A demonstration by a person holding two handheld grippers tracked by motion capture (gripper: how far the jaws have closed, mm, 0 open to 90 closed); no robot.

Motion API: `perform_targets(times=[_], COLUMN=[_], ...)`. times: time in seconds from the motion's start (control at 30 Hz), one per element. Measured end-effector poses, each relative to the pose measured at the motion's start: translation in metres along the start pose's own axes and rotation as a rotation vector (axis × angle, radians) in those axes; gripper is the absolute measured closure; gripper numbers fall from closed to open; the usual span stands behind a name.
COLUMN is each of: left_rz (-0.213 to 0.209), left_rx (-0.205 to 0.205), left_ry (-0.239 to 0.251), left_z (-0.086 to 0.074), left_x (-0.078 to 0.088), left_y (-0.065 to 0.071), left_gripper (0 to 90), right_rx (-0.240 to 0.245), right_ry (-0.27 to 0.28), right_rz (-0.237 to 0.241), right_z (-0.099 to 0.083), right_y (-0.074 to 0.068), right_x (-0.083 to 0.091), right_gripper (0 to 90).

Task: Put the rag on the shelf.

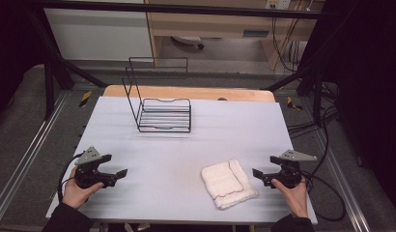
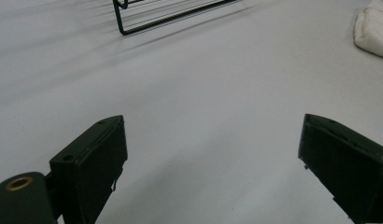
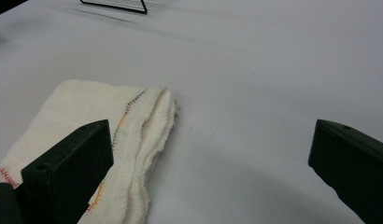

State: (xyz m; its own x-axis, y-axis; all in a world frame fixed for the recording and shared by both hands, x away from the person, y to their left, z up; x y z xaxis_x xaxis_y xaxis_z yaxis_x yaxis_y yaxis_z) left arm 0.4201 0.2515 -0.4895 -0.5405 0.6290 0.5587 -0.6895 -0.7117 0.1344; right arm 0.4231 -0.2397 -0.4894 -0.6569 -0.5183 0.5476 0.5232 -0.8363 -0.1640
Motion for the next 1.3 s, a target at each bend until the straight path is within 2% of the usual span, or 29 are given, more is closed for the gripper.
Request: perform_targets(times=[0.3, 0.5, 0.83, 1.0, 1.03, 1.1, 1.13, 1.27, 1.3], left_rz=[0.005, 0.011, 0.015, 0.021, 0.021, 0.023, 0.024, 0.025, 0.025], left_rx=[0.004, 0.001, 0.003, 0.002, 0.002, 0.003, 0.002, 0.004, 0.004], left_ry=[-0.002, 0.001, 0.001, 0.005, 0.005, 0.006, 0.006, 0.007, 0.008], left_z=[-0.002, -0.002, -0.002, -0.001, -0.001, -0.001, -0.001, -0.001, -0.001], left_x=[0.000, 0.002, 0.000, 0.001, 0.001, 0.001, 0.001, 0.001, 0.002], left_y=[0.000, -0.001, 0.000, -0.001, -0.001, -0.001, -0.001, -0.001, -0.001], left_gripper=[8.3, 8.1, 7.4, 6.7, 6.6, 6.5, 6.5, 6.1, 6.1], right_rx=[0.007, 0.010, 0.070, 0.073, 0.073, 0.083, 0.083, 0.102, 0.102], right_ry=[-0.005, -0.025, -0.051, -0.079, -0.079, -0.088, -0.088, -0.102, -0.102], right_rz=[-0.003, -0.007, -0.021, -0.004, -0.004, 0.004, 0.004, 0.020, 0.020], right_z=[0.001, 0.002, 0.010, 0.013, 0.013, 0.014, 0.014, 0.017, 0.017], right_y=[-0.003, -0.010, -0.033, -0.051, -0.051, -0.062, -0.062, -0.081, -0.081], right_x=[-0.001, -0.004, -0.015, -0.024, -0.024, -0.030, -0.030, -0.040, -0.040], right_gripper=[0.5, 1.2, 4.7, 5.9, 5.9, 7.2, 7.2, 10.2, 10.2])
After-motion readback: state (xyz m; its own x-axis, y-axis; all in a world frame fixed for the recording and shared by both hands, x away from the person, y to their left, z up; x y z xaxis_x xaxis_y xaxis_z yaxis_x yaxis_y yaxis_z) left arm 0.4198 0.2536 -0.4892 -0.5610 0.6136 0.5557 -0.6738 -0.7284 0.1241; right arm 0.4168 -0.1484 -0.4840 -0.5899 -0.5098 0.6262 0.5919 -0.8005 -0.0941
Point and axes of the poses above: each handheld gripper's, and its own axes: x roughly backward along the jaws, z roughly out of its top, y roughly to its right, the point moved 10 cm from there along -x, roughly forward along the jaws, and after that the axes turned 4 degrees about -z, right-handed, at the moved point
